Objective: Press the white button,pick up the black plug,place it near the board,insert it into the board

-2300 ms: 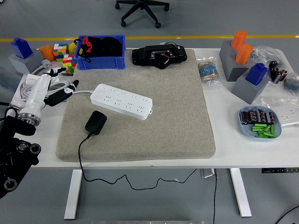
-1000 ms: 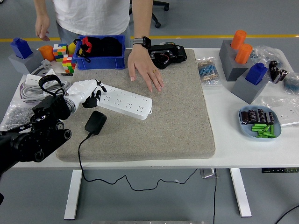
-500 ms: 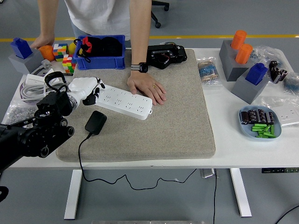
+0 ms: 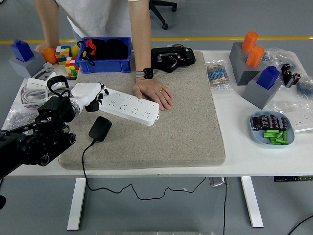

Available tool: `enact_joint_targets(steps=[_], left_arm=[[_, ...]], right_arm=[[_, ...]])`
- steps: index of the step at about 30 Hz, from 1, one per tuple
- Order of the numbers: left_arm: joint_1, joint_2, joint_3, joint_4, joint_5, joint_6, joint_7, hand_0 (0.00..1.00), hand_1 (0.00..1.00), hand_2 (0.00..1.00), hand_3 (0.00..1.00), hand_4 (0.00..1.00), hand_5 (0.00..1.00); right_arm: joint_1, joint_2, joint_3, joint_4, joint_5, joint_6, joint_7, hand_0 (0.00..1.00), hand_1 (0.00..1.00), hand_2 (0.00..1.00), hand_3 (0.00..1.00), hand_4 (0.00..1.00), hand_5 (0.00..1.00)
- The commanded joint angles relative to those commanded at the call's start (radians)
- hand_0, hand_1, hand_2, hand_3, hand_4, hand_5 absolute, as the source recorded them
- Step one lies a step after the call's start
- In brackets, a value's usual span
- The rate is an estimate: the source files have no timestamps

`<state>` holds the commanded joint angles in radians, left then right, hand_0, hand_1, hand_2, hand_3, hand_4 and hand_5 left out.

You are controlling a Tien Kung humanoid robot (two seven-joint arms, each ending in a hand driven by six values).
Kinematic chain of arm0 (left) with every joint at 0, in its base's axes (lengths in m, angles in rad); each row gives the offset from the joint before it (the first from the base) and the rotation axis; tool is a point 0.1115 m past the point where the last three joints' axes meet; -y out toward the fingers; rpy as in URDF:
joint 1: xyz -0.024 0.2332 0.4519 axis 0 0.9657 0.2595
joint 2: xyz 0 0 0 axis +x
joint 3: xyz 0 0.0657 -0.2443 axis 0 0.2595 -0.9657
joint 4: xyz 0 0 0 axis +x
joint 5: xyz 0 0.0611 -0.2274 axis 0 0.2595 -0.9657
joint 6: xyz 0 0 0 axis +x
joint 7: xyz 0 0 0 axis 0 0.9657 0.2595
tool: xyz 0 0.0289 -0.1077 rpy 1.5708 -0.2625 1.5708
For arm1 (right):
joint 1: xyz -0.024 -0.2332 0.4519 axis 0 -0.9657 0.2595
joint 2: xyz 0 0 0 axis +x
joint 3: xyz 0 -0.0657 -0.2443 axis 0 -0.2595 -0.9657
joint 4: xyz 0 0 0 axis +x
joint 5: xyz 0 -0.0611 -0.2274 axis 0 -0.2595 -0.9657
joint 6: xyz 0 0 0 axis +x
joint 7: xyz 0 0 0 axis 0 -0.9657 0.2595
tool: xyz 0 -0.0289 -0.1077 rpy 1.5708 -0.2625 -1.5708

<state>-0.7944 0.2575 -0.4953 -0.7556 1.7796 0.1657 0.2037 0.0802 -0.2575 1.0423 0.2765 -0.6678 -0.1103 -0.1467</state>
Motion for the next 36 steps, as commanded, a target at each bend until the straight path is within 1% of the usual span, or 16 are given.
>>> enact_joint_targets(steps=[7, 16, 20, 22, 25, 30, 33, 36], left_arm=[[0.002, 0.006, 0.022, 0.006, -0.009, -0.006, 0.003, 0.351, 0.160, 0.112, 0.699, 0.002, 0.002], [-0.003, -0.006, 0.069, 0.022, -0.025, -0.008, 0.005, 0.349, 0.160, 0.111, 0.690, 0.002, 0.002], [-0.001, -0.004, 0.065, 0.013, -0.027, -0.005, 0.003, 0.349, 0.160, 0.111, 0.690, 0.002, 0.002], [0.002, 0.000, 0.047, -0.001, -0.020, -0.003, 0.003, 0.349, 0.160, 0.111, 0.688, 0.002, 0.002], [0.007, 0.008, 0.002, -0.036, 0.002, 0.000, 0.005, 0.349, 0.160, 0.111, 0.688, 0.002, 0.002], [0.030, 0.025, -0.089, -0.111, 0.029, 0.009, 0.008, 0.349, 0.160, 0.111, 0.687, 0.002, 0.002], [0.063, 0.038, -0.153, -0.170, 0.039, 0.016, 0.011, 0.349, 0.162, 0.113, 0.687, 0.002, 0.002], [0.104, 0.055, -0.208, -0.232, 0.047, 0.013, 0.020, 0.349, 0.162, 0.113, 0.687, 0.002, 0.002]], right_arm=[[-0.001, 0.000, 0.001, 0.000, 0.001, 0.000, 0.001, 0.707, 0.629, 0.642, 0.624, 0.650, 0.368], [0.000, 0.001, 0.001, 0.000, 0.002, 0.000, 0.001, 0.707, 0.629, 0.643, 0.624, 0.650, 0.370], [0.000, 0.002, 0.003, 0.002, 0.001, -0.001, 0.002, 0.707, 0.629, 0.643, 0.624, 0.650, 0.370], [-0.002, 0.002, 0.004, 0.000, 0.001, -0.001, 0.001, 0.707, 0.629, 0.643, 0.624, 0.650, 0.369], [-0.004, 0.002, 0.003, -0.002, 0.001, 0.000, 0.000, 0.707, 0.629, 0.643, 0.624, 0.650, 0.369], [-0.003, 0.001, 0.003, 0.000, -0.001, -0.001, 0.001, 0.707, 0.630, 0.643, 0.624, 0.650, 0.369], [-0.003, 0.002, 0.007, 0.002, -0.002, -0.001, 0.002, 0.706, 0.630, 0.643, 0.624, 0.650, 0.370], [-0.003, 0.004, 0.009, 0.002, -0.003, -0.001, 0.002, 0.706, 0.630, 0.643, 0.624, 0.650, 0.370]])
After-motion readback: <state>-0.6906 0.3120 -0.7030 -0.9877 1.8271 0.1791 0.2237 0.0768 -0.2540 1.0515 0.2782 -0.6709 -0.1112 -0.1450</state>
